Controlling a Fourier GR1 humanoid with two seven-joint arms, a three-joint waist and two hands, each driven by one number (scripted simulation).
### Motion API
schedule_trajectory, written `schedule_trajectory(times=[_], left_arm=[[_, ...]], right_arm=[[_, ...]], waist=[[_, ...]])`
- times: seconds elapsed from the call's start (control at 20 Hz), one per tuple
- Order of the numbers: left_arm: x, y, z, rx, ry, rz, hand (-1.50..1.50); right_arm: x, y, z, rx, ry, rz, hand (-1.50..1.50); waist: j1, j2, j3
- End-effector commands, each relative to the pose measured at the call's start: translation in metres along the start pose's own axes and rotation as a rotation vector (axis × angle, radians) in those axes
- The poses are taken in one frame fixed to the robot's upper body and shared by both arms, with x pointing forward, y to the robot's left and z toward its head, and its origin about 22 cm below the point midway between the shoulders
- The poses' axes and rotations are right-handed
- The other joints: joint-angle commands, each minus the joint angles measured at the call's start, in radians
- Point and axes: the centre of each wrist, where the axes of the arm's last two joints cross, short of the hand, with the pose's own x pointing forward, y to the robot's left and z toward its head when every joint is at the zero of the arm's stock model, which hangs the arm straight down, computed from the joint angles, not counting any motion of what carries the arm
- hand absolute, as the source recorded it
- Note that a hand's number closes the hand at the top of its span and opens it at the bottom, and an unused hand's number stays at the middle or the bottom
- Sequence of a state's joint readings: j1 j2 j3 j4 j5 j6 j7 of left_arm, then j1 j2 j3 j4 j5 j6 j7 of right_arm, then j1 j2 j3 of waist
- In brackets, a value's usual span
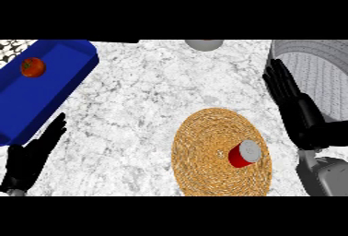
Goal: Pick the can from the placemat and place it in the basket
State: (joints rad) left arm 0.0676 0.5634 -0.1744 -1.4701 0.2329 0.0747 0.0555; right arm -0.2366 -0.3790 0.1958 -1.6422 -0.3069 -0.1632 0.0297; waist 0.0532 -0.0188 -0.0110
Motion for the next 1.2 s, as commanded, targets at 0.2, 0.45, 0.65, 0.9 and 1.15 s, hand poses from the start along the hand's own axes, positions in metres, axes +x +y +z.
schedule_trajectory(times=[0.2,0.45,0.65,0.9,1.15], left_arm=[[0.076,-0.006,-0.026,-0.038,-0.386,0.003,0.00],[0.091,-0.031,-0.031,-0.126,-0.445,0.036,0.00],[0.076,-0.042,-0.033,-0.119,-0.430,0.047,0.00],[0.068,-0.044,-0.032,-0.098,-0.404,0.042,0.00],[0.079,-0.031,-0.034,-0.107,-0.411,0.045,0.00]], right_arm=[[0.013,-0.034,-0.003,0.163,0.000,0.025,1.50],[-0.009,0.071,0.028,0.440,-0.278,-0.023,-1.50],[-0.013,0.110,0.050,0.267,-0.243,0.235,-1.50],[0.026,0.079,0.043,0.098,-0.172,0.554,-1.50],[0.080,0.053,0.024,-0.023,-0.109,0.874,-1.50]], waist=[[-0.063,0.018,0.012],[-0.055,0.017,0.012],[-0.060,0.013,0.009],[-0.084,0.002,0.005],[-0.085,-0.001,0.003]])
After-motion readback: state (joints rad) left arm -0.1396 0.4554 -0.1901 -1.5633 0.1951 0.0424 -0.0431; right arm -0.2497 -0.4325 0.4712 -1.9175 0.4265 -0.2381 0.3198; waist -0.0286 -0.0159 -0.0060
